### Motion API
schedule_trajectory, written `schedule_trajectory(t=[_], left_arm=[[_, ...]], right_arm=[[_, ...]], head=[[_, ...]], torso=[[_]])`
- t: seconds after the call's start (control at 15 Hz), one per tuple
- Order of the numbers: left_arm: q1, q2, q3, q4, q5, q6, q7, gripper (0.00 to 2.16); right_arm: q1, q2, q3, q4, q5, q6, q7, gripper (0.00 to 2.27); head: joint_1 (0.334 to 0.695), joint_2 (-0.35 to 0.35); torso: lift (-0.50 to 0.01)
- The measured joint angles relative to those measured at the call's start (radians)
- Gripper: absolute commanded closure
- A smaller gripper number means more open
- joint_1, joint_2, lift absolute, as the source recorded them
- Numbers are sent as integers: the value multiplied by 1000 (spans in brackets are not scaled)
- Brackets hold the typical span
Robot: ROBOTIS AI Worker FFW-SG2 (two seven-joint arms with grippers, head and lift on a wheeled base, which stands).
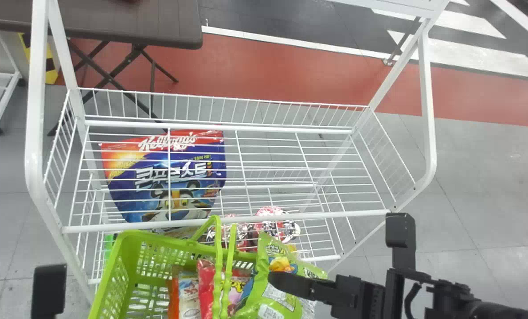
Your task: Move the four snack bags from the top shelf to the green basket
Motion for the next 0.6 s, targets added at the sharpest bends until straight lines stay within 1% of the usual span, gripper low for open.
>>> schedule_trajectory(t=[0.13, 0.2, 0.33, 0.47, 0.6], left_arm=[[0, -1, 0, -1, -1, 0, 1, 1362], [0, -2, -1, -1, -1, 0, 1, 1362], [0, -2, -2, -1, -2, 0, 1, 1362], [3, -2, -3, -1, -2, 1, 1, 1362], [8, -2, -4, -1, -1, 1, 1, 1362]], right_arm=[[39, 0, 2, -42, 5, -3, 20, 60], [72, 0, 21, -60, 26, -51, 23, 56], [123, 0, 83, -78, 127, -351, 26, 53], [152, 0, 156, -56, 248, -786, 13, 46], [157, 0, 200, -9, 322, -1114, -10, 43]], head=[[695, -350], [695, -350], [695, -350], [695, -350], [695, -350]], torso=[[0], [0], [0], [0], [0]])
